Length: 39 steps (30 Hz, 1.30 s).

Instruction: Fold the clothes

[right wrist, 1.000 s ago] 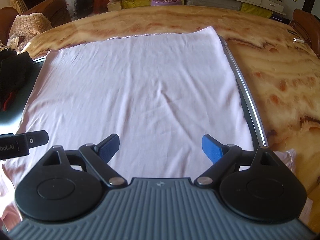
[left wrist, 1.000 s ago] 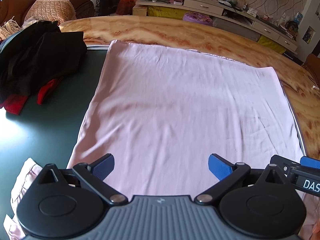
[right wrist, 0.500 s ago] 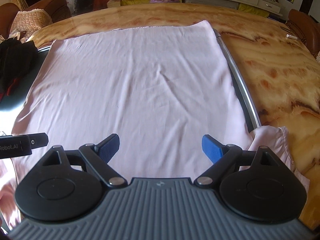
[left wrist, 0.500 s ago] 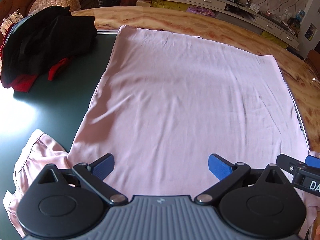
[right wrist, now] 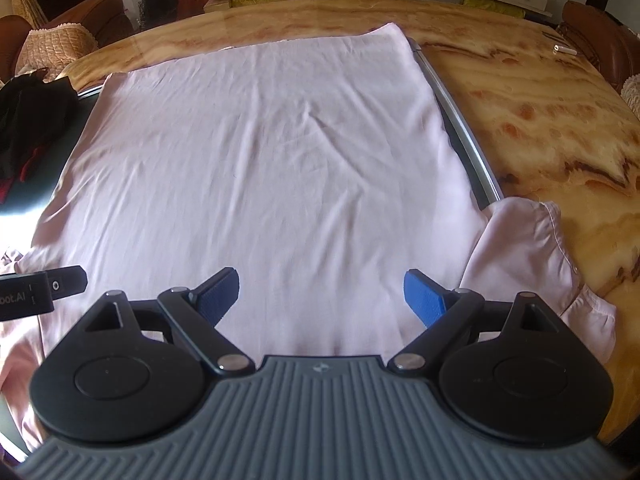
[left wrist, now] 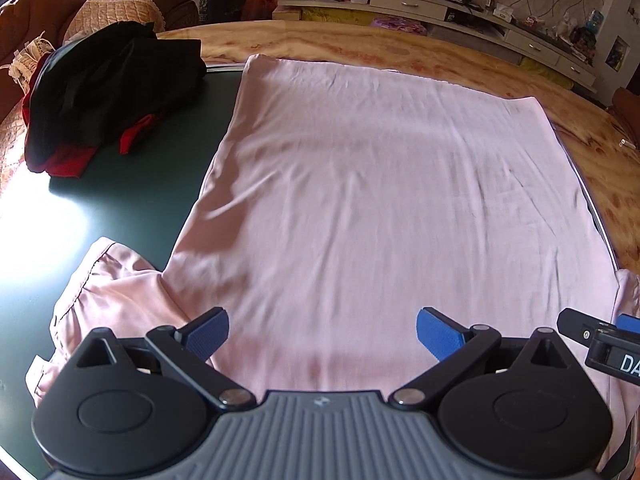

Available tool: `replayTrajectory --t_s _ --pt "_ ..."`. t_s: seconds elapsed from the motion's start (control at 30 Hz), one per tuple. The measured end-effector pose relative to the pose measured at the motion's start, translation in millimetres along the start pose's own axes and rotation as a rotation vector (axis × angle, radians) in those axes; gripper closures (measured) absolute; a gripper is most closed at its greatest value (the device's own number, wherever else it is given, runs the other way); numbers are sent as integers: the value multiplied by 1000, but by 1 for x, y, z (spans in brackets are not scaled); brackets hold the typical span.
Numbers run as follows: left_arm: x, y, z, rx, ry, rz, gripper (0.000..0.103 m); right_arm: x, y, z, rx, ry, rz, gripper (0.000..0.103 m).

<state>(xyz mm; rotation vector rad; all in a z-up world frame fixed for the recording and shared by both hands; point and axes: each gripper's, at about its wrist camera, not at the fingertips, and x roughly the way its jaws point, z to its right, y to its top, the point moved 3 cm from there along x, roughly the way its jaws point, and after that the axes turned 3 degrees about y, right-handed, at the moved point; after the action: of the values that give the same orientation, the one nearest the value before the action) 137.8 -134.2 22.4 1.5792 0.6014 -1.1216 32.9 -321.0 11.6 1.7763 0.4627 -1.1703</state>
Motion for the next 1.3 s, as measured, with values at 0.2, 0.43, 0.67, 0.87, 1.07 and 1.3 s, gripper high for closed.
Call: replayTrajectory --t_s 0.2,0.43,0.67,0.87,1.07,1.3 --pt "-12 -14 0 -8 -17 5 0 -6 -15 1 40 -11 3 6" --pt "-31 -30 1 0 -5 47 0 -24 -26 -1 63 -9 30 6" --pt "-41 -53 2 9 -25 47 0 -39 -42 -8 39 1 38 6" --pt "-53 -70 -5 5 -10 60 0 -51 -56 -9 40 15 40 6" --pt "-71 -87 -12 -3 1 84 0 -62 -72 -7 44 26 42 6" --pt "-90 -107 -14 -6 -15 95 0 -82 -89 -8 23 18 70 6"
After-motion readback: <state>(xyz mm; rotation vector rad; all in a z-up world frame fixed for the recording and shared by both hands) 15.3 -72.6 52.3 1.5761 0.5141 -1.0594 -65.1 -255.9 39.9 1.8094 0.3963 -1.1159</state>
